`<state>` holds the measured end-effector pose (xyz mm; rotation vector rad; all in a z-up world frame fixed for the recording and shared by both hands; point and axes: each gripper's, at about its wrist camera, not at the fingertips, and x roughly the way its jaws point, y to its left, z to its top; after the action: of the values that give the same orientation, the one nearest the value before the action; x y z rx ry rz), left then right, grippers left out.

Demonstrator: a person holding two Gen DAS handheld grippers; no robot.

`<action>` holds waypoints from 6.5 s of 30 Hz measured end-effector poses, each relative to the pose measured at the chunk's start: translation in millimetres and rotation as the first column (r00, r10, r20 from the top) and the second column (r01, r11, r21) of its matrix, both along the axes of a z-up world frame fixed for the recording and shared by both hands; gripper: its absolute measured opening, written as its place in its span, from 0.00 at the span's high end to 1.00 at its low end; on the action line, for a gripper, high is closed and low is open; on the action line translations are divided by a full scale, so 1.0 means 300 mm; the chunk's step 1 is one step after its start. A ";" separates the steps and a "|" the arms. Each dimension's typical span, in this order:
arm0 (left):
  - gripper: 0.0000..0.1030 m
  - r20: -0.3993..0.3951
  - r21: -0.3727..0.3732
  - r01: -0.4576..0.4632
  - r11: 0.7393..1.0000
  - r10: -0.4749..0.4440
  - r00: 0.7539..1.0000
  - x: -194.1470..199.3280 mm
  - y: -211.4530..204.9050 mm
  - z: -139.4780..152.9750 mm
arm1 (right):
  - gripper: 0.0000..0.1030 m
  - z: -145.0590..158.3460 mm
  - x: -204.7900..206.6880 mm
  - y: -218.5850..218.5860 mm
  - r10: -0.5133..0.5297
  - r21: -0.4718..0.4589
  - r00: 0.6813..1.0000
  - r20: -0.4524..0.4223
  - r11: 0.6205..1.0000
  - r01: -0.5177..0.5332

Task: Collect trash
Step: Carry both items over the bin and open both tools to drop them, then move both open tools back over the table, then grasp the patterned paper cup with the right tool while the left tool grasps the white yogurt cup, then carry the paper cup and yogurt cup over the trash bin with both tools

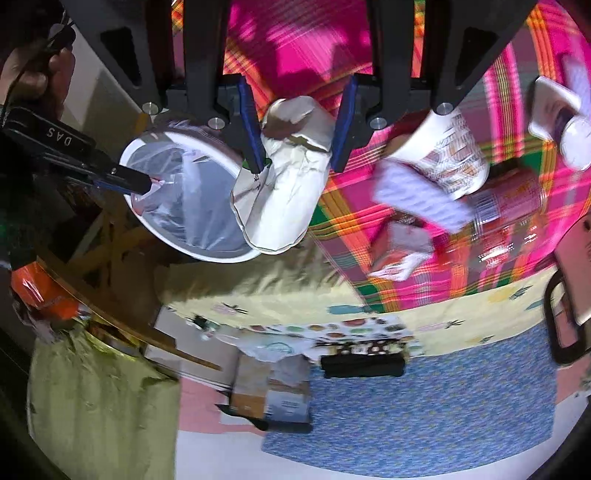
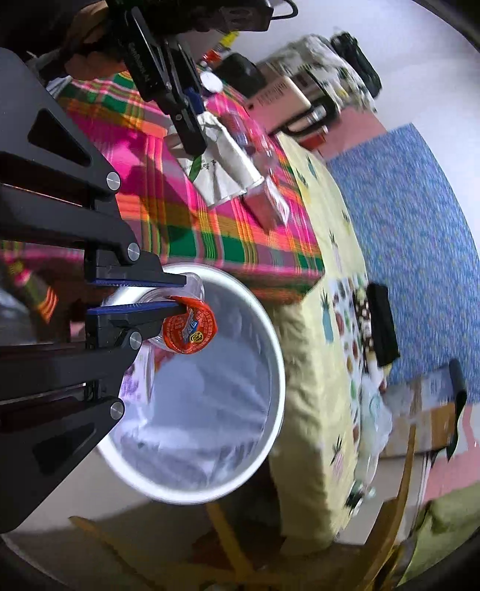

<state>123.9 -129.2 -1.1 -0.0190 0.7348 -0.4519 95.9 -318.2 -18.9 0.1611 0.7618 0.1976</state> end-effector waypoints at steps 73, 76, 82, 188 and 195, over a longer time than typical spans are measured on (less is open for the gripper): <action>0.45 -0.034 0.018 -0.253 0.967 0.253 0.967 -0.141 0.275 -0.070 | 0.40 0.008 -0.079 0.221 0.158 -0.024 0.987 0.020 0.987 -0.157; 0.45 -0.024 0.028 -0.289 0.957 0.289 0.957 -0.161 0.321 -0.071 | 0.40 0.006 -0.076 0.256 0.187 -0.028 0.982 0.032 0.982 -0.186; 0.45 -0.025 0.048 -0.340 0.939 0.341 0.940 -0.191 0.391 -0.072 | 0.40 -0.001 -0.062 0.328 0.267 -0.037 0.964 0.012 0.963 -0.267; 0.44 0.064 -0.006 0.000 1.000 0.000 0.998 -0.028 -0.054 0.056 | 0.92 0.002 -0.078 -0.011 -0.053 0.101 0.998 0.022 0.994 0.051; 0.44 0.060 -0.012 0.051 0.999 -0.050 0.997 0.007 -0.131 0.051 | 0.92 -0.016 -0.074 -0.057 -0.087 0.098 0.996 0.001 0.991 0.087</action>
<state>126.0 -168.4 14.0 0.0005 0.6752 -0.5034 73.8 -335.3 -23.8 0.2863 0.7389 0.1528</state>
